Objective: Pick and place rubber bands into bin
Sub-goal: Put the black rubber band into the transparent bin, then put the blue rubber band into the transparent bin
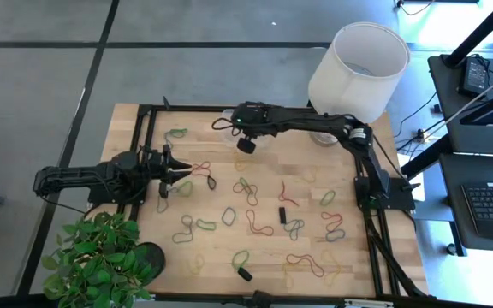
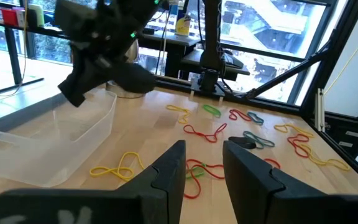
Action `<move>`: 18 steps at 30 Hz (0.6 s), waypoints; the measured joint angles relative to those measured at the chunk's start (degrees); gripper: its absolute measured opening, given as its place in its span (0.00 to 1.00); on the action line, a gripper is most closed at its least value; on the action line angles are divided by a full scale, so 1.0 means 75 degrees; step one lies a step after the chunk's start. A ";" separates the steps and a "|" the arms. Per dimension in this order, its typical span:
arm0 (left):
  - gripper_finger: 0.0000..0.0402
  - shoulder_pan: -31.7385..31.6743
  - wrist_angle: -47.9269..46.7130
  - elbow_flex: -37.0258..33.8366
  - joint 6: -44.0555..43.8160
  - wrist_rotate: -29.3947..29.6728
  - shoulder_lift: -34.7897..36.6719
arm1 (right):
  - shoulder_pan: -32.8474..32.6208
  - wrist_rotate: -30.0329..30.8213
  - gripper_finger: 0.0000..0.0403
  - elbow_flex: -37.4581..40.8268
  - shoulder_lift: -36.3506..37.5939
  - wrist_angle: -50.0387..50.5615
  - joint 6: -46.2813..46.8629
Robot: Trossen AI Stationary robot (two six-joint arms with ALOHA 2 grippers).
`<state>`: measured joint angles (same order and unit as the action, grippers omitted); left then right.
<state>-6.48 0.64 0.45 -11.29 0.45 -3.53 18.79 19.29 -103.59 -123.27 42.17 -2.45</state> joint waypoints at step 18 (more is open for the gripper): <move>0.25 0.0000 -0.0001 0.0000 0.0001 -0.0001 0.0000 | 0.0110 -0.0017 0.33 -0.0009 0.0102 0.0196 0.0302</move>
<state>-6.48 0.64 0.45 -11.28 0.44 -3.53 19.62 19.16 -103.66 -122.51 43.64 -0.19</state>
